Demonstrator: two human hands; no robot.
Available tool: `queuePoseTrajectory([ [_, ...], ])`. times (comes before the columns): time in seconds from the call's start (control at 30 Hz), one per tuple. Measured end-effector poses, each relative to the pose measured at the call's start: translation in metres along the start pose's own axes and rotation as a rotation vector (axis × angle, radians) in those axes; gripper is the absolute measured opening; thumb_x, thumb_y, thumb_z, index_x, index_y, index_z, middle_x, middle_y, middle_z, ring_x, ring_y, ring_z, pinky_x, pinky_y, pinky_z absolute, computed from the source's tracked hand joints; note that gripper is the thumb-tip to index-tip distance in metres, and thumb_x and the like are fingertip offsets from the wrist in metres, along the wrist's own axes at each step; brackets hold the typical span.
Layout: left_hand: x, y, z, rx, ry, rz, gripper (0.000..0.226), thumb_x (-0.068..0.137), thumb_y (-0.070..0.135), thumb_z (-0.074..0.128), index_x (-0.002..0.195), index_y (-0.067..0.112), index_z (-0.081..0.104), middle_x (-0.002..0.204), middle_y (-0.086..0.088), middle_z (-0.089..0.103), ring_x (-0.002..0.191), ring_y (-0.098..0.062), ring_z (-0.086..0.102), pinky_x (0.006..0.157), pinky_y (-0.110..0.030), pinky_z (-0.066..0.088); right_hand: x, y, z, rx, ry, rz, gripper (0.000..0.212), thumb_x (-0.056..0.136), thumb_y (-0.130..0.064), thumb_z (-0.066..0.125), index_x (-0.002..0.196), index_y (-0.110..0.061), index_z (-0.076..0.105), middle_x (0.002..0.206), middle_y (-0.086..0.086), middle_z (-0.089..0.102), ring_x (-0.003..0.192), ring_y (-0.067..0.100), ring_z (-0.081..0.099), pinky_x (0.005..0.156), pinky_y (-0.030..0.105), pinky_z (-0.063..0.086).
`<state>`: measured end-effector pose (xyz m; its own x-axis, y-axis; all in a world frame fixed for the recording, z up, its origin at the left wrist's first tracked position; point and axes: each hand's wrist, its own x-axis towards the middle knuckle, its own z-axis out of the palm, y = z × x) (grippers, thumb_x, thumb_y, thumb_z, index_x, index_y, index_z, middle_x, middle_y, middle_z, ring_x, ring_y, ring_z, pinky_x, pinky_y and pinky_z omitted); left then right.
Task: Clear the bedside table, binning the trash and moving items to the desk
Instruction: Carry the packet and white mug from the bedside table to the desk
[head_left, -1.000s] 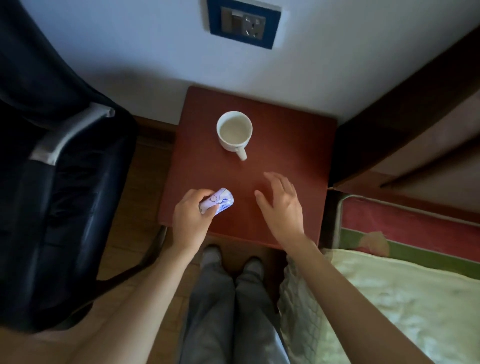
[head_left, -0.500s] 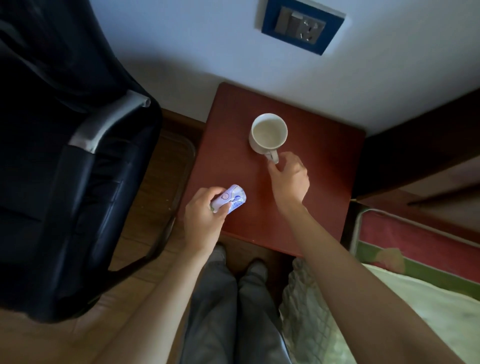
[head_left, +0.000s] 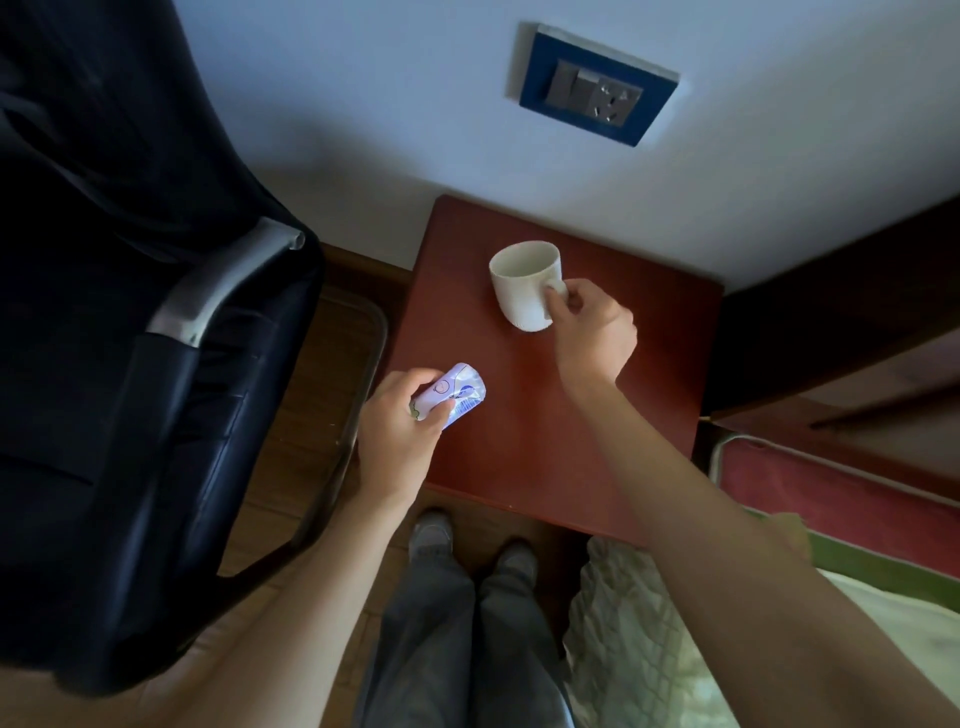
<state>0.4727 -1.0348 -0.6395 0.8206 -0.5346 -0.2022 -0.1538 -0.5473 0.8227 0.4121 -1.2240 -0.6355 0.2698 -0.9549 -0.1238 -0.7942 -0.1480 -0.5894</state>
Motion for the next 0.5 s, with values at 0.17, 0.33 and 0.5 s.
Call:
queuePoseTrajectory([
  [0.17, -0.004, 0.026, -0.019, -0.045, -0.005, -0.013, 0.022, 0.077, 0.01, 0.071, 0.099, 0.014, 0.068, 0.09, 0.006, 0.063, 0.078, -0.001, 0.058, 0.062, -0.009, 0.042, -0.013, -0.022, -0.038, -0.066, -0.029, -0.076, 0.018, 0.081, -0.031, 0.058, 0.086, -0.017, 0.068, 0.078, 0.003, 0.069, 0.075, 0.027, 0.06, 0.065, 0.034, 0.044],
  [0.33, -0.018, 0.065, -0.063, -0.075, -0.006, 0.017, 0.023, 0.078, 0.011, 0.071, 0.1, 0.017, 0.068, 0.093, 0.004, 0.065, 0.082, -0.008, 0.061, 0.065, -0.016, 0.048, -0.049, -0.036, -0.1, -0.044, -0.02, -0.169, 0.016, 0.082, -0.027, 0.063, 0.095, -0.021, 0.07, 0.087, -0.002, 0.07, 0.08, 0.021, 0.063, 0.062, 0.028, 0.038],
  [0.5, -0.046, 0.104, -0.119, -0.059, 0.051, 0.032, 0.024, 0.078, 0.013, 0.071, 0.102, 0.017, 0.068, 0.094, 0.003, 0.065, 0.083, -0.009, 0.061, 0.067, -0.024, 0.049, -0.092, -0.06, -0.165, 0.054, 0.052, -0.231, 0.013, 0.08, -0.023, 0.068, 0.091, -0.018, 0.072, 0.083, -0.001, 0.07, 0.076, 0.02, 0.064, 0.063, 0.031, 0.045],
])
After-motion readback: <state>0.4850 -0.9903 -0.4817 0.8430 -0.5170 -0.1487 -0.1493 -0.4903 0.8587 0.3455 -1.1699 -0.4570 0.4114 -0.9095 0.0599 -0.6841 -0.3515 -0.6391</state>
